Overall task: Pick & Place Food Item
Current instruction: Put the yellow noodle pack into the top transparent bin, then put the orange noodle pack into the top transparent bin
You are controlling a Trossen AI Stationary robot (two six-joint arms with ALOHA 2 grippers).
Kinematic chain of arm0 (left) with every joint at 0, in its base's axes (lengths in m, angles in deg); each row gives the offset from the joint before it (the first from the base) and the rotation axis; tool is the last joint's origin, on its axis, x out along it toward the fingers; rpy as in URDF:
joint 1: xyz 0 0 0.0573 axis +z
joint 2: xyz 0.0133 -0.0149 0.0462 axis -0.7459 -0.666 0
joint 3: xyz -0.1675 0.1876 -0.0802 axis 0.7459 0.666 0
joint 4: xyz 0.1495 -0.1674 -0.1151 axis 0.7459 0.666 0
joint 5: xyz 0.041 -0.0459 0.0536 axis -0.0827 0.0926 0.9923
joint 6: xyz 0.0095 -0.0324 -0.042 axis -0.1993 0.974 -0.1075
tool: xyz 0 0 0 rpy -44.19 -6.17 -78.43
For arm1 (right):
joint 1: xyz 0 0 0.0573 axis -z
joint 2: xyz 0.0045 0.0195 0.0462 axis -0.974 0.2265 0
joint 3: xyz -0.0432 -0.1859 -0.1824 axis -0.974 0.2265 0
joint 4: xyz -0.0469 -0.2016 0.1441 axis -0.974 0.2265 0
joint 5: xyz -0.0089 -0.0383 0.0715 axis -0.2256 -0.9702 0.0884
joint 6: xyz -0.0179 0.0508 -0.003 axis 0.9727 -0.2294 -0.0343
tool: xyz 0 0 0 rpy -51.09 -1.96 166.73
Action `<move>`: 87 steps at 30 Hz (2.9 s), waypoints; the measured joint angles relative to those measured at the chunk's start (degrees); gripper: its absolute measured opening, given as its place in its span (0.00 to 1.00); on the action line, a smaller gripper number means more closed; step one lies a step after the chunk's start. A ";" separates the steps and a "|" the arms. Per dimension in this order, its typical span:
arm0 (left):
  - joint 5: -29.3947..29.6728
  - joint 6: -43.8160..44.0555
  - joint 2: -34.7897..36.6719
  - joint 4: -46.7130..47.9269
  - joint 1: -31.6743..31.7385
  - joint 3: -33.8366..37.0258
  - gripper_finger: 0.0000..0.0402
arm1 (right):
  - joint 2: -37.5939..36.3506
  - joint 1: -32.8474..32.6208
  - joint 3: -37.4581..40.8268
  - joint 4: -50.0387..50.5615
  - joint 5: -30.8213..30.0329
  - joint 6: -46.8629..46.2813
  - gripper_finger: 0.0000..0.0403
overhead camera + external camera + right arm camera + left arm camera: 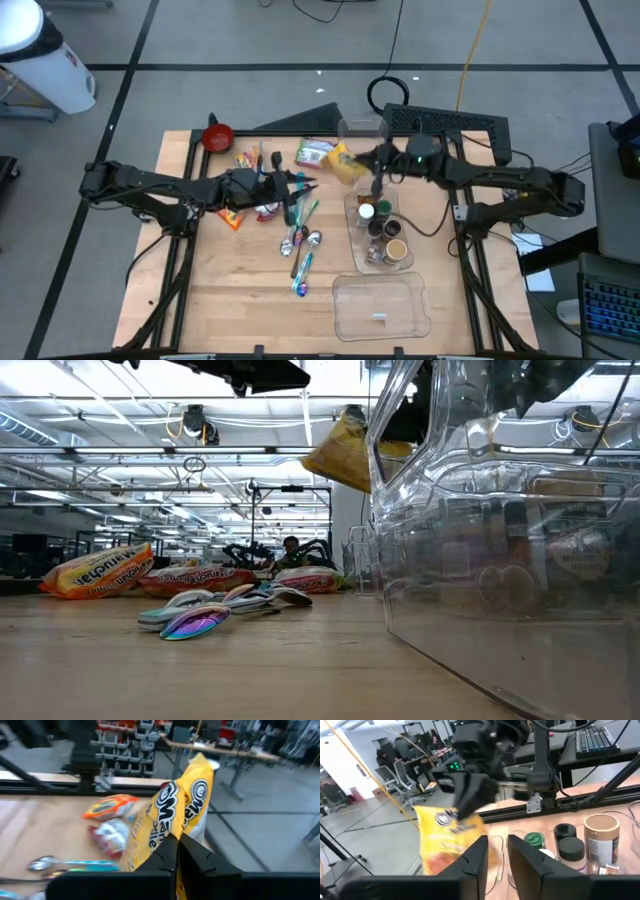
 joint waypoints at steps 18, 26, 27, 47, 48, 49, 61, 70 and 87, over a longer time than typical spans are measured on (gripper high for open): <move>-1.38 0.78 -0.05 0.66 0.00 0.00 0.28 | 8.67 24.08 -15.33 22.12 9.76 24.69 0.00; -1.53 0.87 -0.05 0.83 0.00 0.00 0.28 | 16.95 26.47 -22.28 30.11 14.27 41.18 0.00; -1.53 1.12 -0.05 0.96 0.00 0.00 0.28 | 17.46 26.74 -22.44 30.15 14.23 41.88 0.00; -1.51 5.30 -0.07 2.32 0.00 0.02 0.28 | 21.52 30.84 -22.60 31.57 11.44 51.56 0.00; -1.51 5.30 -0.07 2.32 0.00 0.02 0.28 | 21.58 31.06 -22.60 32.04 12.08 51.54 0.00; -1.51 5.30 -0.07 2.32 0.00 0.02 0.28 | 21.79 31.28 -22.60 32.27 12.94 51.26 0.00; -1.49 5.28 -0.07 2.26 0.01 0.02 0.28 | 27.50 31.68 -22.60 29.45 13.90 48.47 0.00; -1.51 5.26 -0.07 2.28 0.02 0.02 0.28 | 28.98 31.48 -22.60 27.07 9.44 47.86 0.10; -1.49 5.48 -0.07 2.65 0.00 0.04 0.28 | 20.69 29.24 -22.58 25.07 8.54 35.52 0.43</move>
